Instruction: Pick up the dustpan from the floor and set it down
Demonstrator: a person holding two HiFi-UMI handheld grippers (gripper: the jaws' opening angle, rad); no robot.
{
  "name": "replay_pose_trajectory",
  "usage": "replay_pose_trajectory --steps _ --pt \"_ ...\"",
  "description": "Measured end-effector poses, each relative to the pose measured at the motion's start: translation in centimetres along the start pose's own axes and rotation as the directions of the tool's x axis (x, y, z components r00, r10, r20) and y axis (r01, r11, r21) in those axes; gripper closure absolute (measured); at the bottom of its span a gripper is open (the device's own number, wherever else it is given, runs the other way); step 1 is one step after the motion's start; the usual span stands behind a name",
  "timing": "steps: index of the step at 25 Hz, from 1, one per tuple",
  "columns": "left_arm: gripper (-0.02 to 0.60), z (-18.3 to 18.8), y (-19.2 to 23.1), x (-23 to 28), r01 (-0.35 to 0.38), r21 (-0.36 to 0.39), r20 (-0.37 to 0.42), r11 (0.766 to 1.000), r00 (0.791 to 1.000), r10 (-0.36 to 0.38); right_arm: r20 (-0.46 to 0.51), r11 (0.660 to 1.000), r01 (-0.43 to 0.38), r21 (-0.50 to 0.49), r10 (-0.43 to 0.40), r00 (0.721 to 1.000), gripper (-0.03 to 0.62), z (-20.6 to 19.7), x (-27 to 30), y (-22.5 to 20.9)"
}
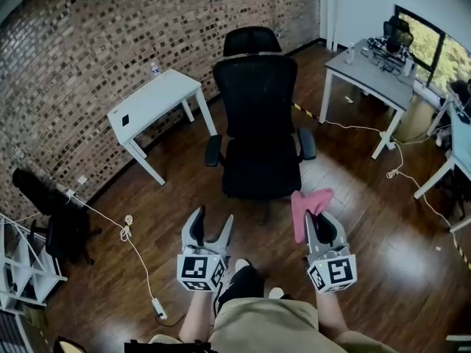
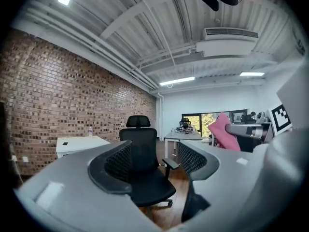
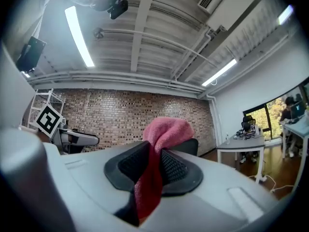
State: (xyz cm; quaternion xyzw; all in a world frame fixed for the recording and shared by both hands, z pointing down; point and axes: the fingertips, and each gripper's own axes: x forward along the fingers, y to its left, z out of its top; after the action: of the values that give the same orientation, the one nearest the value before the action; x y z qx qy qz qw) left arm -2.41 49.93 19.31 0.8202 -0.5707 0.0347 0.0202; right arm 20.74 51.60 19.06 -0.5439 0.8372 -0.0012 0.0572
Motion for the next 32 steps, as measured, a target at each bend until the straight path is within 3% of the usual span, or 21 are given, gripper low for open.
replay_pose_trajectory --steps 3,11,16,23,27,29,32 --pt "0.302 -0.1 0.1 3.8 0.021 0.008 0.002 1.0 1.0 -0.021 -0.016 0.999 0.004 0.042 -0.004 1.0 0.526 -0.8 2.4 -2.0" --pt "0.304 -1.2 4.0 15.7 0.108 0.002 0.003 0.994 0.994 -0.108 -0.06 0.997 0.072 0.016 -0.07 0.996 0.525 -3.1 11.9 -6.0" --pt "0.301 0.9 10.2 24.7 0.139 -0.071 0.044 0.988 0.99 -0.136 -0.108 0.995 0.05 0.081 -0.042 0.993 0.525 -4.3 22.9 -6.9" --pt "0.298 2.1 19.1 36.4 0.148 0.005 0.046 0.989 0.988 -0.148 -0.189 0.981 0.053 0.188 -0.017 0.982 0.525 -7.2 38.3 -7.4" --pt "0.298 -1.4 22.4 41.6 0.168 -0.018 -0.01 0.986 0.986 -0.168 -0.319 0.965 0.084 0.248 0.0 0.948 0.522 -13.5 42.9 -7.0" --pt "0.299 -3.4 23.6 43.7 0.166 -0.04 -0.04 0.985 0.985 -0.168 -0.403 0.956 0.085 0.279 0.036 0.915 0.522 -17.8 44.8 -7.1" --pt "0.299 -5.7 25.7 46.5 0.106 -0.089 -0.054 0.99 0.992 -0.111 -0.5 0.934 0.095 0.345 0.097 0.861 0.522 -24.0 47.9 -8.5"
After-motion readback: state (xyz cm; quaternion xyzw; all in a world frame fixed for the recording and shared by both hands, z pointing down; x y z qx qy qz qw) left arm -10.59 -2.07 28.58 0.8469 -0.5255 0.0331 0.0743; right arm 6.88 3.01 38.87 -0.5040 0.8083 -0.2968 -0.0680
